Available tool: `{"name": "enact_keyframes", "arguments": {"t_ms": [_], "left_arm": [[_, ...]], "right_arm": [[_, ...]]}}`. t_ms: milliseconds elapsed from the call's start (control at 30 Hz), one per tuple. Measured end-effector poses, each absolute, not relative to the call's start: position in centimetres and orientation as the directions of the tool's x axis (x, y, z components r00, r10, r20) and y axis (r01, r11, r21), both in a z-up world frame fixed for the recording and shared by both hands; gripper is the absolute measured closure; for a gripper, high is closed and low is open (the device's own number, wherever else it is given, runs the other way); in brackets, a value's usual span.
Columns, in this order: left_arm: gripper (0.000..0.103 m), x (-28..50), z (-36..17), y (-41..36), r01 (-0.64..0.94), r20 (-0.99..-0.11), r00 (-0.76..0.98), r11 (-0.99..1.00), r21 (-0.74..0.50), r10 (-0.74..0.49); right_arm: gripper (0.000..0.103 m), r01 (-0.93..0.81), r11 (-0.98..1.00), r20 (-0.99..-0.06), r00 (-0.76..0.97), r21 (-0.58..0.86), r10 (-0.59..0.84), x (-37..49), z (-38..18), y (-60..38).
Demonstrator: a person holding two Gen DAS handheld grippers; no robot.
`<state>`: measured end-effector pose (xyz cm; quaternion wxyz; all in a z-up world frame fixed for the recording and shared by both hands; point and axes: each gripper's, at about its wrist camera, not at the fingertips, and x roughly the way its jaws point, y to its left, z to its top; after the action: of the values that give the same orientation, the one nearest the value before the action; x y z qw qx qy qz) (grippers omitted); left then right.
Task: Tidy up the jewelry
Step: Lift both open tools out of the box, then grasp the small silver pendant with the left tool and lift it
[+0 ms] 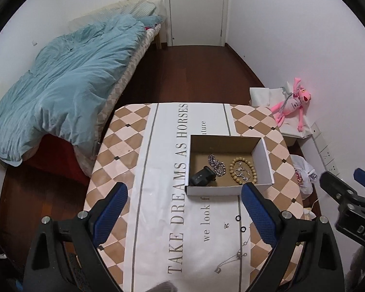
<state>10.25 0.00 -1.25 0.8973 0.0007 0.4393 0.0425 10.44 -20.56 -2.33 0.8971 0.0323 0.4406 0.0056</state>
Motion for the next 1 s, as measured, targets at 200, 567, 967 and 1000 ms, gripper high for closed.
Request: {"name": "enact_keyframes", "arguments": {"t_ms": [200, 567, 967, 1000], "left_arm": [[0.008, 8.3, -4.9, 0.8, -0.127, -0.801, 0.582, 0.989, 0.082, 0.141], [0.008, 5.3, -15.7, 1.0, -0.075, -0.922, 0.371, 0.993, 0.091, 0.113], [0.027, 3.6, -19.4, -4.7, 0.083, -0.942, 0.334, 0.995, 0.063, 0.032], [0.044, 3.6, -19.6, -5.1, 0.1, -0.943, 0.331, 0.993, 0.068, 0.031]], "right_arm": [[0.002, 0.007, 0.996, -0.858, 0.508, 0.09, 0.074, 8.3, -7.9, -20.6], [0.002, 0.074, 0.98, -0.931, 0.333, 0.185, 0.15, 5.6, -19.0, -21.5], [0.002, 0.165, 0.971, -0.93, 0.351, 0.174, 0.107, 4.7, -20.3, -25.5], [0.002, 0.17, 0.97, -0.93, 0.352, 0.174, 0.106, 4.7, -20.3, -25.7]]}}
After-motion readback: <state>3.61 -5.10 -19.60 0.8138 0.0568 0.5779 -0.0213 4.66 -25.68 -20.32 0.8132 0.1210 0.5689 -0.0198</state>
